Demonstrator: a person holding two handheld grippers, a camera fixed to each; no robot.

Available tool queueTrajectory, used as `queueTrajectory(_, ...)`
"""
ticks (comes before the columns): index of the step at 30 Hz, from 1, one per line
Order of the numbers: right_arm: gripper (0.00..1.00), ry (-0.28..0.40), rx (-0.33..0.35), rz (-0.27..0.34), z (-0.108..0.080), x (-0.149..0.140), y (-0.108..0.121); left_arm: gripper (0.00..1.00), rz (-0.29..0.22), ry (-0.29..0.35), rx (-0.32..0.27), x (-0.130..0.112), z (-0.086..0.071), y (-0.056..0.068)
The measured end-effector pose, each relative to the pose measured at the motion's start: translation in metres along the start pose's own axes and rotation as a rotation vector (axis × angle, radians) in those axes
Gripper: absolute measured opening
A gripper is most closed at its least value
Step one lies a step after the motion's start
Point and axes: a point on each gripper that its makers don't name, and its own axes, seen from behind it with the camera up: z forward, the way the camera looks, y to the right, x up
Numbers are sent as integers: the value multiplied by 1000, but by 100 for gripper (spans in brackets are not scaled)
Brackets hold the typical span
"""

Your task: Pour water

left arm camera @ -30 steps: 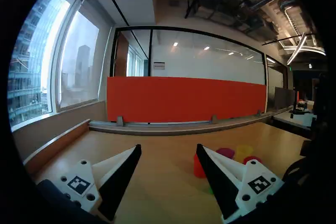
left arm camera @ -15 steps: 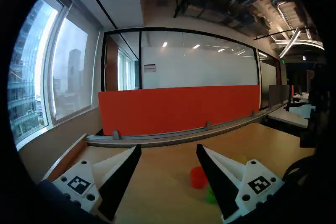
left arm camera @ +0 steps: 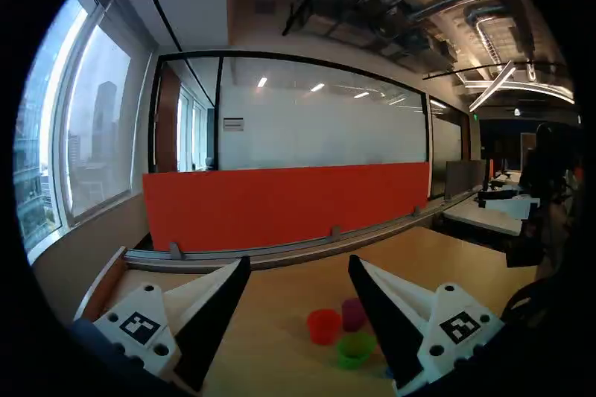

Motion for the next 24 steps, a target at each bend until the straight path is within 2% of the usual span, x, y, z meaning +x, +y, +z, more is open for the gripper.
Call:
queueTrajectory(6, 100, -6, 123, -8, -2, -4, -27, 97, 16, -18, -32, -6, 3, 0)
queueTrajectory(9, 100, -2, 191, -21, -4, -5, -43, 97, 20, -24, -68, -10, 6, 5)
queueTrajectory(17, 100, -3, 349, -9, -12, -2, -79, 98, 18, -26, -191, -13, 9, 27)
queueTrajectory(24, 100, -20, 417, -20, -13, -3, -93, 97, 33, -29, -269, -14, 5, 44)
